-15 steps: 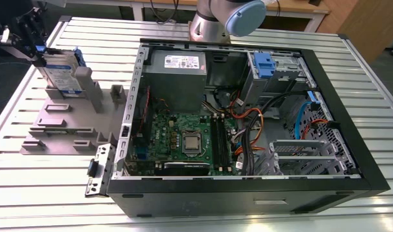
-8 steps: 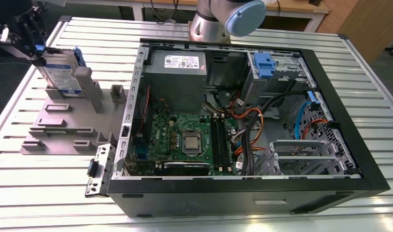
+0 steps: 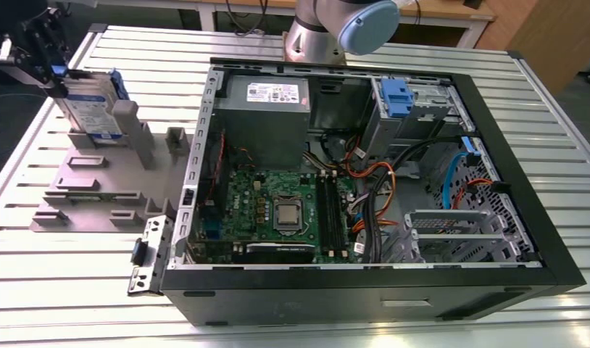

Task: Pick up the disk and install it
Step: 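Pick up the disk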

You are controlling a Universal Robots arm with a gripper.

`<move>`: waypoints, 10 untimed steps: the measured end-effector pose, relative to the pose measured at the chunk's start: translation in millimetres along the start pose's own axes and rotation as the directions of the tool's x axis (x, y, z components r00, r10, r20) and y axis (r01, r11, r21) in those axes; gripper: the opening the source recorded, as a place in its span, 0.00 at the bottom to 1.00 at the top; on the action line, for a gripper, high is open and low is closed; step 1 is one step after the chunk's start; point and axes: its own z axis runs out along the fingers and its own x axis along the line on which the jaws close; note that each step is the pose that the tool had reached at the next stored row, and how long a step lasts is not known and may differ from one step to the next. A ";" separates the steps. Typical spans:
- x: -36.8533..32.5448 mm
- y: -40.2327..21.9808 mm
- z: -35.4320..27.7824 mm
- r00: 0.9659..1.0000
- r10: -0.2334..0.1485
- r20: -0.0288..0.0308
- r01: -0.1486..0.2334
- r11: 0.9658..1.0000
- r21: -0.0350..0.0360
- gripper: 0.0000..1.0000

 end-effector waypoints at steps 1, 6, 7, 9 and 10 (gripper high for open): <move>0.0 0.0 -0.3 1.000 0.000 0.000 0.000 1.000 0.000 0.36; 0.0 0.1 -4.3 1.000 0.000 -0.001 0.000 1.000 0.000 0.36; 0.1 0.3 -12.8 1.000 0.000 -0.001 0.000 1.000 0.000 0.36; 0.1 0.3 -13.0 1.000 0.000 -0.001 0.000 1.000 0.000 0.36; 0.1 0.3 -13.3 1.000 0.000 -0.001 0.000 1.000 0.000 0.36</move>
